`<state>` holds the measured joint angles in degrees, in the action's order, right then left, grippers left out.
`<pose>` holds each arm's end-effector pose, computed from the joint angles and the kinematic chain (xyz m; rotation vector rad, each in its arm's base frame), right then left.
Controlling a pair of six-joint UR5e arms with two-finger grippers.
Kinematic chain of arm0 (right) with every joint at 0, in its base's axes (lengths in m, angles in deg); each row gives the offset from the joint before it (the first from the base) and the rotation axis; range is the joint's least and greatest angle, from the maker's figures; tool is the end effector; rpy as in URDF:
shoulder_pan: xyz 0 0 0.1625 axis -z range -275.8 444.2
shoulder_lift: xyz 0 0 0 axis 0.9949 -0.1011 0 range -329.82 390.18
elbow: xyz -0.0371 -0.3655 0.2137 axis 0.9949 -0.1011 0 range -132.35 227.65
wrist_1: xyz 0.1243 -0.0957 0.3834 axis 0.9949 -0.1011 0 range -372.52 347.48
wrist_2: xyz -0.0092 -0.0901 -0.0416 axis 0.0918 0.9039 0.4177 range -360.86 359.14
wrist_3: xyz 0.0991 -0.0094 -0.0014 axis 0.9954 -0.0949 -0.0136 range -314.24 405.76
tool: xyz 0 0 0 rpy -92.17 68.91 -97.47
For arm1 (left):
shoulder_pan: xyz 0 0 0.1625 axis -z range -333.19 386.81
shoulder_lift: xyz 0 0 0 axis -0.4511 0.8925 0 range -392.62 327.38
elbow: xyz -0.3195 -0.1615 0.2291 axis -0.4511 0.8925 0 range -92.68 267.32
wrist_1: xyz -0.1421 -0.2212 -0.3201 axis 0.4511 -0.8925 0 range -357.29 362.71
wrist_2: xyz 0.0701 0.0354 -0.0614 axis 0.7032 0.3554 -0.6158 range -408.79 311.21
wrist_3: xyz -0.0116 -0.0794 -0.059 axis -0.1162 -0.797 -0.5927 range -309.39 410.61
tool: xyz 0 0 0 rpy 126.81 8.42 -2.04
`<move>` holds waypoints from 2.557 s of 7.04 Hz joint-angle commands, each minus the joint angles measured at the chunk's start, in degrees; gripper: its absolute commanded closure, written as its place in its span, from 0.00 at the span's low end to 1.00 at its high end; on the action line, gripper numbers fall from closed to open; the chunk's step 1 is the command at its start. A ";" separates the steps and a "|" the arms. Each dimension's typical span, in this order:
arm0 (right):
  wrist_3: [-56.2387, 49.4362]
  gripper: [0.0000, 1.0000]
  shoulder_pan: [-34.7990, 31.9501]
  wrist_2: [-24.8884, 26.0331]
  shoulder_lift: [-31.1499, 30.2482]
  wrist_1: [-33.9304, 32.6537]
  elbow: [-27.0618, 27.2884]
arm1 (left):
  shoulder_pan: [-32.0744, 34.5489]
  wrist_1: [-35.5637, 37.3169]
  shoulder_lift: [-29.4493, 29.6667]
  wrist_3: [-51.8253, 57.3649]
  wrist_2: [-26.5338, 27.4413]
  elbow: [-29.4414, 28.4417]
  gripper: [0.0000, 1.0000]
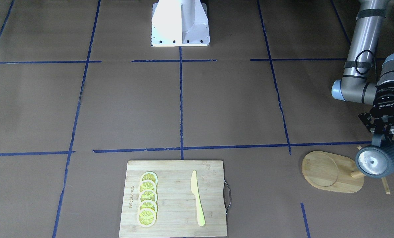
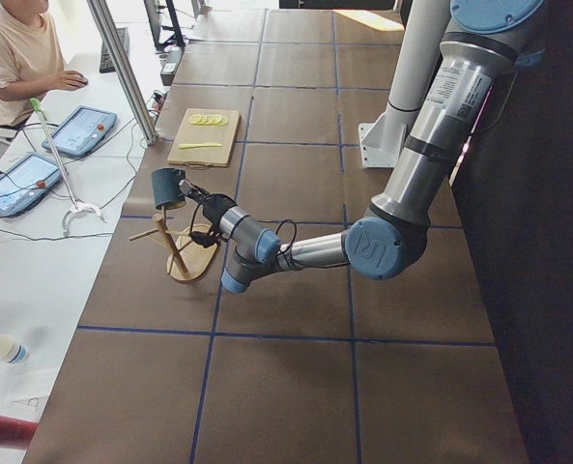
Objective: Hang cup on storage rack
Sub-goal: 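Hook the mug handle onto a rack peg with the left gripper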
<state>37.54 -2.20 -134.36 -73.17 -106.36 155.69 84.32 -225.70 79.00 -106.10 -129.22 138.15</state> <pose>0.0400 -0.3967 0.6148 0.0449 -0.7594 -0.2020 0.1764 -0.5560 0.5400 -0.0812 2.4696 -1.3343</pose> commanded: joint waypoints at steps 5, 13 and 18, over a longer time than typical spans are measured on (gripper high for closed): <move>-0.03 0.00 0.00 0.00 0.00 0.06 -0.02 | -0.12 -4.24 -0.08 -0.09 0.10 -6.00 0.91; 0.05 0.00 0.00 -0.17 -0.18 0.06 -0.02 | -0.38 -9.42 -6.12 5.14 -0.52 -1.29 0.00; 0.05 0.00 0.00 -0.09 -0.18 0.06 -0.20 | -0.82 -5.41 -17.30 30.17 -17.26 16.65 0.00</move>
<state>37.59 -2.20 -134.48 -73.35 -106.30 155.56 83.21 -233.19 63.44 -82.12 -141.72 151.96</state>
